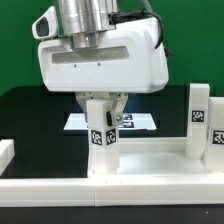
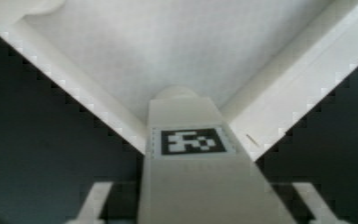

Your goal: Assemble desk

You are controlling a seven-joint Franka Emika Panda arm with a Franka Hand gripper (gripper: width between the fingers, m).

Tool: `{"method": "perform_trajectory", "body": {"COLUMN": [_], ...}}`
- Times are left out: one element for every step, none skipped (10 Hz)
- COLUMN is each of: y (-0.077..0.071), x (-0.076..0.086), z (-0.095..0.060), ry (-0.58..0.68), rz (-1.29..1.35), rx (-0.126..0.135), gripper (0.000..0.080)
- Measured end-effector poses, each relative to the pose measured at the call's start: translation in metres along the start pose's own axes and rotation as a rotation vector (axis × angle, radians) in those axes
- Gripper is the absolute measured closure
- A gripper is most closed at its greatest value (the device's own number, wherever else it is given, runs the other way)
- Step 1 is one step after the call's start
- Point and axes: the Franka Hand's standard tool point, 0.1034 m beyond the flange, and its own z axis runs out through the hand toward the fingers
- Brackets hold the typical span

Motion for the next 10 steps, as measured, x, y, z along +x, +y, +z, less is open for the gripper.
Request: {"method": "perform_trajectory", "body": {"y": [-0.0010,-0.0022,-0.0043,-0.0068,-0.0066,-0.0055,-0.0038,-0.0036,-0.0039,-0.0043], "x": [-0.0004,-0.0013,-0.0029,-0.0026,-0.0011,-0.0014,-0.0012,-0.0011,-0.0014,-0.0005], "z": [0.0003,0.0000,0.0000,-0.0001,0.0003,0.0011,0.0009,0.0010,0.0012,0.0004], "ry": [-0.001,-0.007,-0.007,-0.006,-0.003,0.010,0.015,0.015,0.014,0.017], "rz": [0.163,0.339,0.540,0.754,0.899,0.959,0.963,0.948,0.930,0.837], "rx": [-0.006,-0.012,-0.010,0.001,0.013,0.018,0.013,0.012,0.013,0.011], "gripper": [0.0508,0.0508,0.0508,0.0508,0.0508,0.0508,0.0508,0.0498,0.0498,0.0330]}}
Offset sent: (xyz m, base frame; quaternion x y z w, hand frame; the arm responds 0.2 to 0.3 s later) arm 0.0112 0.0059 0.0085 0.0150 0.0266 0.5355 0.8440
